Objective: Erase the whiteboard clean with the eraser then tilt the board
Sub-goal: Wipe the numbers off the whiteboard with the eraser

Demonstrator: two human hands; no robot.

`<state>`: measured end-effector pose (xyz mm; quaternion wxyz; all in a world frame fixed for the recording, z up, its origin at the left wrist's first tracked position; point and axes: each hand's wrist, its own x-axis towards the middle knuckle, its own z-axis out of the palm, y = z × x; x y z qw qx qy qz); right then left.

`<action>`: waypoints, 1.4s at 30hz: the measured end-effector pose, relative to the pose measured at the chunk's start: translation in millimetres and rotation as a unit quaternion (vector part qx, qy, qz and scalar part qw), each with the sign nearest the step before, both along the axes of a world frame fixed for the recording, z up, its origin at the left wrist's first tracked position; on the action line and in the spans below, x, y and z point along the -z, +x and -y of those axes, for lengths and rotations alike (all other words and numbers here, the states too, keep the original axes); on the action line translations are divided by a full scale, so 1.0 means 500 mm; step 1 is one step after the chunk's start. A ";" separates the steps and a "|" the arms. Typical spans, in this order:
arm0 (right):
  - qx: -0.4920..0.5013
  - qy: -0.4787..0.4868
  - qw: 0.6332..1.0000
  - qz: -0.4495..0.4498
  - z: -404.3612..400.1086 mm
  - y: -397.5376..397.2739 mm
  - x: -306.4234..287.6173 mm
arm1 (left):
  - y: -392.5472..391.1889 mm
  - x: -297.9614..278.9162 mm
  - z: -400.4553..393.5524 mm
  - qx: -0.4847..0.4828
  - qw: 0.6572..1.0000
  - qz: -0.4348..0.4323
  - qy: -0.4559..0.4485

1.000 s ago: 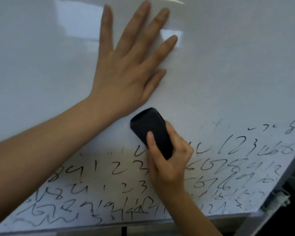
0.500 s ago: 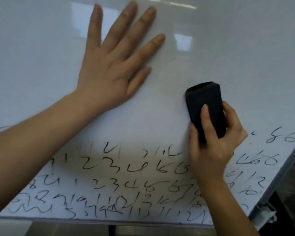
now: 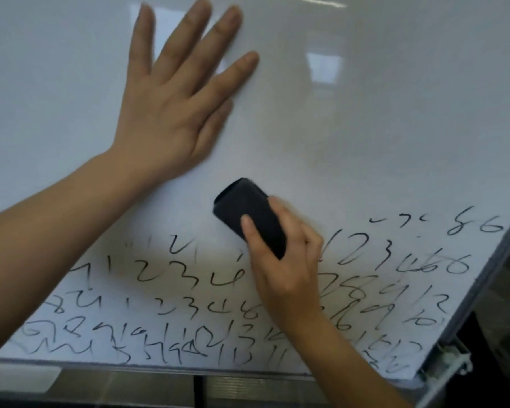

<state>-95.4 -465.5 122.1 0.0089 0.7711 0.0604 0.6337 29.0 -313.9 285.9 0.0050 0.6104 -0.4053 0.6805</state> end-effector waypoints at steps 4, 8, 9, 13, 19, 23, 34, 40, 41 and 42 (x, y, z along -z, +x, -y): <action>0.054 0.123 0.990 0.043 0.126 -0.070 -0.044 | 0.006 0.001 -0.002 0.009 1.000 0.002 0.000; 0.069 0.180 0.978 0.082 0.165 -0.091 -0.056 | -0.001 0.002 0.015 0.024 1.000 -0.009 -0.009; 0.068 0.187 0.976 0.088 0.156 -0.088 -0.052 | -0.006 0.003 0.022 0.025 0.999 -0.014 -0.016; 0.036 0.154 0.986 0.047 0.096 -0.060 -0.012 | -0.037 -0.001 0.080 0.030 0.999 -0.018 -0.011; 0.036 0.055 0.998 -0.024 0.066 -0.054 0.044 | -0.088 -0.013 0.176 0.056 0.998 -0.011 0.021; 0.062 0.114 0.991 0.021 0.146 -0.090 -0.004 | -0.090 -0.005 0.184 0.066 0.997 -0.010 0.024; 0.067 0.182 0.979 0.065 0.205 -0.109 -0.022 | -0.078 -0.002 0.177 0.048 0.999 0.019 0.009; 0.071 0.114 0.991 0.017 0.208 -0.123 -0.010 | -0.077 -0.001 0.180 0.048 0.999 0.023 0.006; 0.073 0.120 0.990 0.029 0.221 -0.126 -0.032 | -0.078 -0.001 0.183 0.048 0.999 0.021 0.005; 0.075 0.126 0.988 0.045 0.237 -0.129 -0.058 | -0.079 0.000 0.185 0.047 0.999 0.019 0.004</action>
